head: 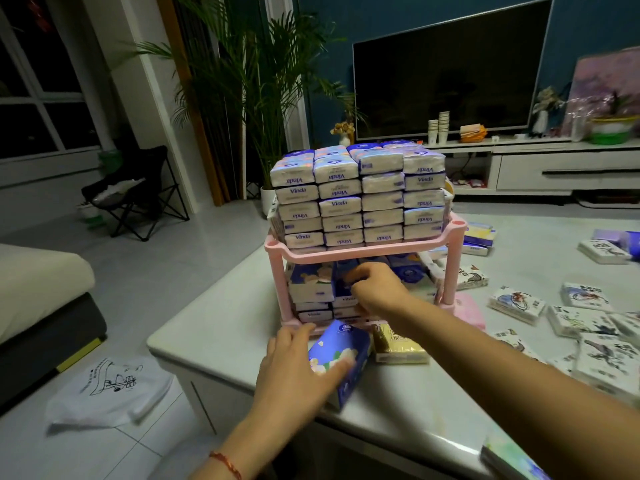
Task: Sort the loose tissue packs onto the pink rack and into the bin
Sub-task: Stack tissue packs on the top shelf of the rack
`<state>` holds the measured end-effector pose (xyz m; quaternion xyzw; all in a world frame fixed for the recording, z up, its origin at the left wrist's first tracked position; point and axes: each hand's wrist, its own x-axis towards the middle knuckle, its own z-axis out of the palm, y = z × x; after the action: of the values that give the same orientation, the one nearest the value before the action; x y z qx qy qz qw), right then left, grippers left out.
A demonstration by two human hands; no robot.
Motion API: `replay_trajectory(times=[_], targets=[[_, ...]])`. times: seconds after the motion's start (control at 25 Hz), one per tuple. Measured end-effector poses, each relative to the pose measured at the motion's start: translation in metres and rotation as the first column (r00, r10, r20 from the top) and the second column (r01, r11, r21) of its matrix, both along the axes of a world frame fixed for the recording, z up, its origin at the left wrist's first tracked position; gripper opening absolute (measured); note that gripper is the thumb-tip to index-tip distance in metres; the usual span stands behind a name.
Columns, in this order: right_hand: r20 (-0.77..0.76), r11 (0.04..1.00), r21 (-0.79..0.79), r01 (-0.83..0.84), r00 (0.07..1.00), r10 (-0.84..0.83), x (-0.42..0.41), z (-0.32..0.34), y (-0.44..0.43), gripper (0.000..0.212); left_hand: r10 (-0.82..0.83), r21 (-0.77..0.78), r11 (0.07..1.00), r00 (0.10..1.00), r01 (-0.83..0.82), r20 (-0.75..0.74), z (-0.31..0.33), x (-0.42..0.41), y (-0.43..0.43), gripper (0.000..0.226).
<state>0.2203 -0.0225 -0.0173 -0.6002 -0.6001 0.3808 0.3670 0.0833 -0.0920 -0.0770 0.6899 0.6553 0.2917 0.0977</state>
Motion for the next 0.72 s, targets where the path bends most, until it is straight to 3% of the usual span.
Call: replay_trajectory(times=[0.08,0.2,0.28,0.36,0.44,0.6,0.72], targets=[[0.019,0.996,-0.072,-0.058,0.998,0.059,0.014,0.006,-0.008,0.024,-0.046,-0.083,0.996,0.995,0.038,-0.090,-0.008,0.002,-0.008,0.072],[0.101,0.956,-0.228,-0.187,0.972,0.214,0.027,0.012,-0.020,0.018,-0.015,-0.025,1.000,0.996,0.013,-0.091,-0.012,0.002,-0.010,0.059],[0.123,0.889,-0.325,-0.324,0.917,0.379,0.034,0.013,-0.022,0.040,-0.062,0.015,0.998,0.998,0.061,0.014,-0.007,-0.004,-0.011,0.055],[0.073,0.766,-0.406,-0.498,0.818,0.571,0.040,0.014,-0.023,0.065,-0.208,0.053,0.978,0.969,0.202,0.133,0.002,-0.012,-0.012,0.053],[0.023,0.685,-0.413,-0.600,0.745,0.667,0.047,0.017,-0.026,0.070,-0.333,0.073,0.943,0.925,0.326,0.183,0.012,-0.018,-0.012,0.054],[-0.192,0.677,-0.372,-0.635,0.766,0.613,0.073,0.014,-0.027,0.045,-0.461,0.063,0.886,0.855,0.460,0.239,0.019,-0.022,-0.004,0.061],[-0.282,0.705,-0.445,-0.553,0.833,0.475,0.087,0.010,-0.031,0.015,-0.556,0.118,0.830,0.825,0.545,0.104,0.020,-0.014,-0.002,0.062]])
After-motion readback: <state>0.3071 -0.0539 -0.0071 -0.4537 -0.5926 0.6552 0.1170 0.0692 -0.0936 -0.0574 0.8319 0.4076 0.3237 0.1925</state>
